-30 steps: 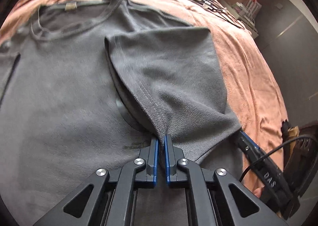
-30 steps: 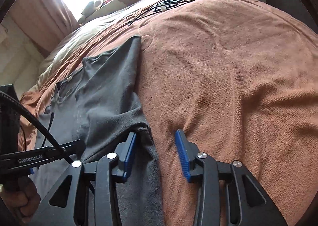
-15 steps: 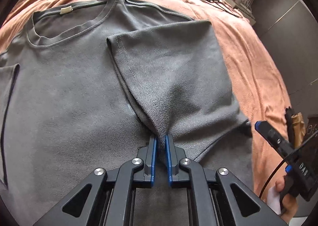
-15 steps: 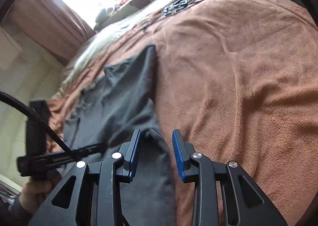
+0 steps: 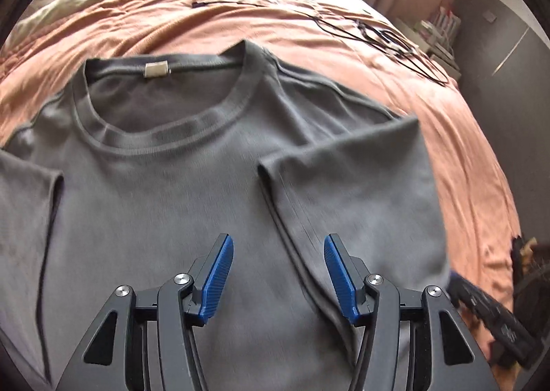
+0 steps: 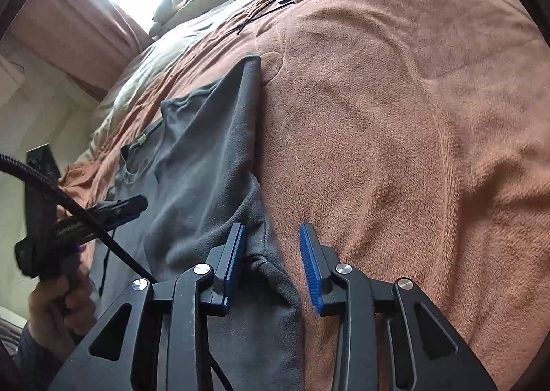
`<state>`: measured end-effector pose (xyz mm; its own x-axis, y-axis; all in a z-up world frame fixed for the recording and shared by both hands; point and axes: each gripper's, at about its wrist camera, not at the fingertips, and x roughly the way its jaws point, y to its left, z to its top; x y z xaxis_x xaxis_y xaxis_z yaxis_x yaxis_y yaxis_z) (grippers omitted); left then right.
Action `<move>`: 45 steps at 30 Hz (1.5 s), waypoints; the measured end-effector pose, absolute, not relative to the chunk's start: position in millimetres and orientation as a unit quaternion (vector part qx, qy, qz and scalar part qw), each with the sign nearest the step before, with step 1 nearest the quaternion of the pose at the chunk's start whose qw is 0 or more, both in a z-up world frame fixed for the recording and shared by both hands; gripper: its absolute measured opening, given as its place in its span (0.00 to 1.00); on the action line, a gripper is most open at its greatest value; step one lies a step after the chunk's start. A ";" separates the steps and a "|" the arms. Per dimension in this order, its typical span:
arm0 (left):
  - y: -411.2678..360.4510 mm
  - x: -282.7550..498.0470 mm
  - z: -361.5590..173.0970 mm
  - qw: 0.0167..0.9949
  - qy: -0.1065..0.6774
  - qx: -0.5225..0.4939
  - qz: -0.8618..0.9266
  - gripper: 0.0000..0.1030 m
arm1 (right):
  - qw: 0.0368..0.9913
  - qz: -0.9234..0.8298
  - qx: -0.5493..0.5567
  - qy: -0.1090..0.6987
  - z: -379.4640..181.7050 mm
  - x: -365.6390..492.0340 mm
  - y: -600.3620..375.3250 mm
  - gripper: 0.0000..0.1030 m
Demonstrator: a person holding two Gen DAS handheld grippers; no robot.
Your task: Fold small clothes
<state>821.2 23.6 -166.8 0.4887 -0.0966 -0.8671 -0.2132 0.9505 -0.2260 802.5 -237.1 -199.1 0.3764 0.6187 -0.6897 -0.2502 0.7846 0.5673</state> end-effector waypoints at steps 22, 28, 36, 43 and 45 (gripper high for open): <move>24.3 866.8 -178.0 0.873 0.480 -0.039 0.070 0.04 | 0.812 0.257 0.159 0.499 -196.6 791.1 -240.1 0.08; 15.3 866.2 -161.0 0.870 0.480 0.004 0.112 0.49 | 0.809 0.263 0.182 0.493 -188.6 781.2 -256.7 0.13; -26.8 846.8 -134.6 0.895 0.446 -0.015 0.009 0.56 | 0.823 0.241 0.226 0.462 -181.1 767.3 -302.7 0.13; -91.5 849.4 -153.3 0.873 0.480 0.007 -0.092 0.27 | 0.825 0.224 0.253 0.453 -179.4 764.1 -324.1 0.43; -103.2 850.5 -154.5 0.873 0.476 0.014 -0.100 0.27 | 0.829 0.225 0.252 0.446 -177.4 762.3 -326.7 0.47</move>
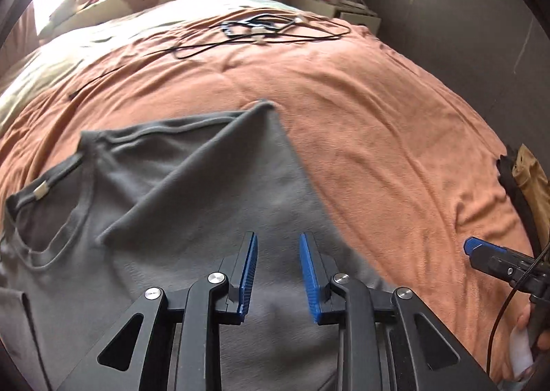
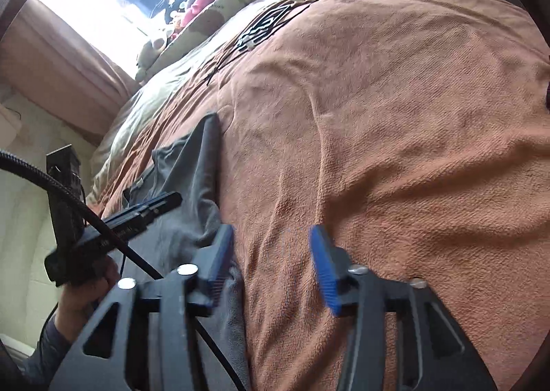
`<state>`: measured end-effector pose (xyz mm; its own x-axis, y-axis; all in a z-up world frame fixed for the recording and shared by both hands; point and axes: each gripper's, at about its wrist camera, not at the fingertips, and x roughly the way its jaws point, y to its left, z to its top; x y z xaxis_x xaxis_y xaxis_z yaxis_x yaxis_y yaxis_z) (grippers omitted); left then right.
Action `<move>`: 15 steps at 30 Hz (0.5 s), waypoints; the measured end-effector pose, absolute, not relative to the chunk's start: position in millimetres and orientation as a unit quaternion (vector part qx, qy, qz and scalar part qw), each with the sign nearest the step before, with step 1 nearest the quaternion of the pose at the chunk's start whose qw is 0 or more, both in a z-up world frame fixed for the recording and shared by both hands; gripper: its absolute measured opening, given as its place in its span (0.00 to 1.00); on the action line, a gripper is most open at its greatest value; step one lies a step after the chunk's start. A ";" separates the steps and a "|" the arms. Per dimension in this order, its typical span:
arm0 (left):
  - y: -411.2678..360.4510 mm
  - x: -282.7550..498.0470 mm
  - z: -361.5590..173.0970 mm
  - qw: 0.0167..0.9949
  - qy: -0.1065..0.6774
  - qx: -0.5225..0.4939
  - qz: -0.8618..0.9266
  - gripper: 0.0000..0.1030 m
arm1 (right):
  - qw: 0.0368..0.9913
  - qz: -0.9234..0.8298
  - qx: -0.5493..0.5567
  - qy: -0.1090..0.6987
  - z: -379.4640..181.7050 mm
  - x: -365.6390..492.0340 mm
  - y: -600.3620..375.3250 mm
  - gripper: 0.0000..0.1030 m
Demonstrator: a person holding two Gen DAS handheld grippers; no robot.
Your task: Fold small clothes
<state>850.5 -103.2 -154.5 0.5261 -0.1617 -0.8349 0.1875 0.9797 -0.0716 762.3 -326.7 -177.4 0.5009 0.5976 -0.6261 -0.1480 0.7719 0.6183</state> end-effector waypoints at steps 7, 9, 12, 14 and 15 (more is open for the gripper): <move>-121.2 867.7 -169.2 0.867 0.488 0.024 -0.104 0.21 | 0.822 0.227 0.266 0.449 -183.6 760.5 -336.0 0.47; -121.0 875.5 -178.4 0.862 0.498 0.026 -0.093 0.19 | 0.821 0.224 0.272 0.449 -184.4 763.8 -340.0 0.47; -118.6 880.3 -185.3 0.865 0.493 0.022 -0.090 0.19 | 0.822 0.222 0.275 0.447 -184.2 764.7 -344.3 0.47; -119.5 886.4 -186.4 0.868 0.489 0.017 -0.085 0.19 | 0.821 0.221 0.279 0.446 -185.1 766.0 -345.6 0.47; -120.1 889.9 -186.1 0.869 0.488 0.014 -0.082 0.19 | 0.821 0.220 0.280 0.447 -185.7 766.5 -345.8 0.47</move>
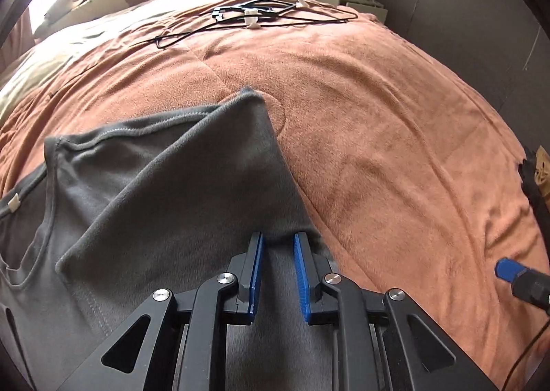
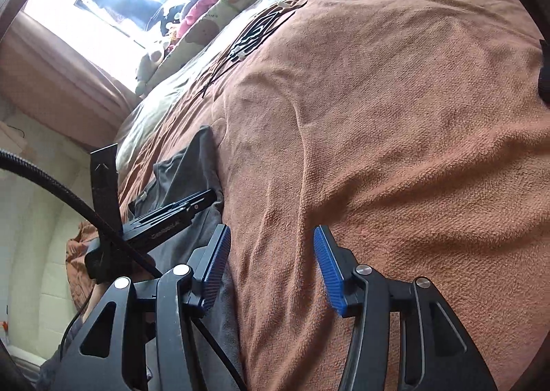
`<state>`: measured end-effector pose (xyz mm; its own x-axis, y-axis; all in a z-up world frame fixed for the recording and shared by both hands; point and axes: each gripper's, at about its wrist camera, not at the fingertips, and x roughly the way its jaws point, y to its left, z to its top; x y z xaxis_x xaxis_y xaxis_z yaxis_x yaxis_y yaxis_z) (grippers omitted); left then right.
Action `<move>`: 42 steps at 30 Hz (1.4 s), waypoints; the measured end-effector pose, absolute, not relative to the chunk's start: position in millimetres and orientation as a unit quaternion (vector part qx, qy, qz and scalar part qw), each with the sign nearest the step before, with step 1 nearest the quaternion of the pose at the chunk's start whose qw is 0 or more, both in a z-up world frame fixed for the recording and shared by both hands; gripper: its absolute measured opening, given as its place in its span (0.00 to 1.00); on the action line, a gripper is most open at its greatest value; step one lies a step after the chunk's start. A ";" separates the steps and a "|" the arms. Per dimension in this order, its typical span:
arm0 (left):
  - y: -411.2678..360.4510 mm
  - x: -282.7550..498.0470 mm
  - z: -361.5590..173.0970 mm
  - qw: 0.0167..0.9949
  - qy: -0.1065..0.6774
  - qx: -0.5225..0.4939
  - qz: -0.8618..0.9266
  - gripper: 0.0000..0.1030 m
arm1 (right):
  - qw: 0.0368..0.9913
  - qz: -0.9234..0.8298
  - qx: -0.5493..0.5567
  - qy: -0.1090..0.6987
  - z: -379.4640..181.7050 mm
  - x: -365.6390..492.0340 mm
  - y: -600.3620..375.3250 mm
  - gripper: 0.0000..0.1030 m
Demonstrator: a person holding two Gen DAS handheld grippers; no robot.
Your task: Fold small clothes
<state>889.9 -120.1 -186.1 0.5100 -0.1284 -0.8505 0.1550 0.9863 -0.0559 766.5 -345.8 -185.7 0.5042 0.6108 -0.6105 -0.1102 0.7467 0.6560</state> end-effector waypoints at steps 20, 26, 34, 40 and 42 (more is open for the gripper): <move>-105.1 858.4 -124.4 0.869 0.488 -0.025 -0.073 0.38 | 0.824 0.233 0.279 0.434 -150.6 747.4 -347.8 0.69; -82.8 811.2 -83.9 0.884 0.463 -0.031 -0.061 0.79 | 0.832 0.235 0.265 0.426 -129.1 724.1 -340.8 0.83; -50.6 736.7 -29.7 0.898 0.434 -0.051 -0.053 0.96 | 0.854 0.232 0.215 0.412 -87.6 683.0 -323.4 0.85; -23.9 670.8 4.0 0.910 0.406 -0.070 -0.043 0.98 | 0.869 0.241 0.172 0.396 -69.2 646.4 -316.0 0.85; -16.9 647.1 12.0 0.914 0.398 -0.069 -0.039 0.98 | 0.873 0.232 0.169 0.395 -68.4 631.3 -317.9 0.85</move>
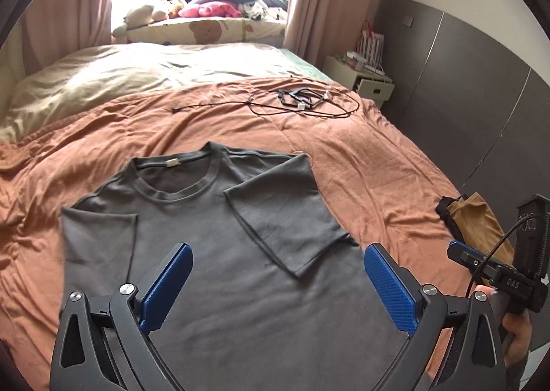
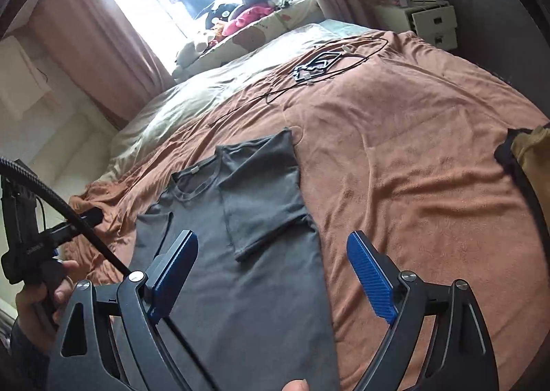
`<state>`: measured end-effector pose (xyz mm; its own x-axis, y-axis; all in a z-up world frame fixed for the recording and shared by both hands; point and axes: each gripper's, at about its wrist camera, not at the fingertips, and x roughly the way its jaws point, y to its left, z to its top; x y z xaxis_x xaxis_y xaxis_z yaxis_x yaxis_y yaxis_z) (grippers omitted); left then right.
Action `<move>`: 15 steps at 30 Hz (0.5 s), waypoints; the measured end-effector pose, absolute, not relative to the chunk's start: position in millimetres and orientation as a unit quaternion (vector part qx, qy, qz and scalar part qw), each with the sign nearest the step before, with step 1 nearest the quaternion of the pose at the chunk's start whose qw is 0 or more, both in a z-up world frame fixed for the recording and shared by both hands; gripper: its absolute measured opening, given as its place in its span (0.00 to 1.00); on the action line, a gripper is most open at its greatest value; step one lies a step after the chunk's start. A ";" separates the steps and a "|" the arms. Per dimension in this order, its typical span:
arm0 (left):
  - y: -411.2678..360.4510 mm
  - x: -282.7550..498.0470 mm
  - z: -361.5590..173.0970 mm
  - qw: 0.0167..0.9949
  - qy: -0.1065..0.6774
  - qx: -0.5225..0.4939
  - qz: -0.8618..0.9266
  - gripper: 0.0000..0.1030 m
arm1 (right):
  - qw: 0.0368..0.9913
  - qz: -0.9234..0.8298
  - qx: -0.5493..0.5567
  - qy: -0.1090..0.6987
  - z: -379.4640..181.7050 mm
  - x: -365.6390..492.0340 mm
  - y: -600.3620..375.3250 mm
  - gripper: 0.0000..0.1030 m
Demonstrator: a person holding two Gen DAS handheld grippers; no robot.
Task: Fold small clothes
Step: 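Lift both grippers back from the shirt and move toward its hem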
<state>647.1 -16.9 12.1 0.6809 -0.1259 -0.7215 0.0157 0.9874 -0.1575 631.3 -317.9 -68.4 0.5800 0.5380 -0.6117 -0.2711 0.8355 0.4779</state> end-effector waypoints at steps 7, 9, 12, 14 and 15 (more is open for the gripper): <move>17.1 558.6 32.5 0.925 0.369 -0.084 -0.015 0.98 | 0.894 0.234 0.131 0.359 -51.8 561.5 -316.7 0.85; 28.0 529.7 36.8 0.929 0.358 -0.089 -0.009 0.98 | 0.898 0.247 0.113 0.345 -43.9 541.4 -311.5 0.85; 43.2 490.9 44.6 0.935 0.344 -0.088 0.009 0.98 | 0.905 0.238 0.078 0.344 -34.8 517.2 -305.4 0.85; 53.9 464.7 48.9 0.936 0.337 -0.096 0.025 0.98 | 0.906 0.234 0.068 0.347 -27.3 504.6 -303.4 0.85; 58.6 453.5 50.3 0.937 0.333 -0.102 0.031 0.98 | 0.907 0.232 0.062 0.346 -22.3 497.4 -303.4 0.85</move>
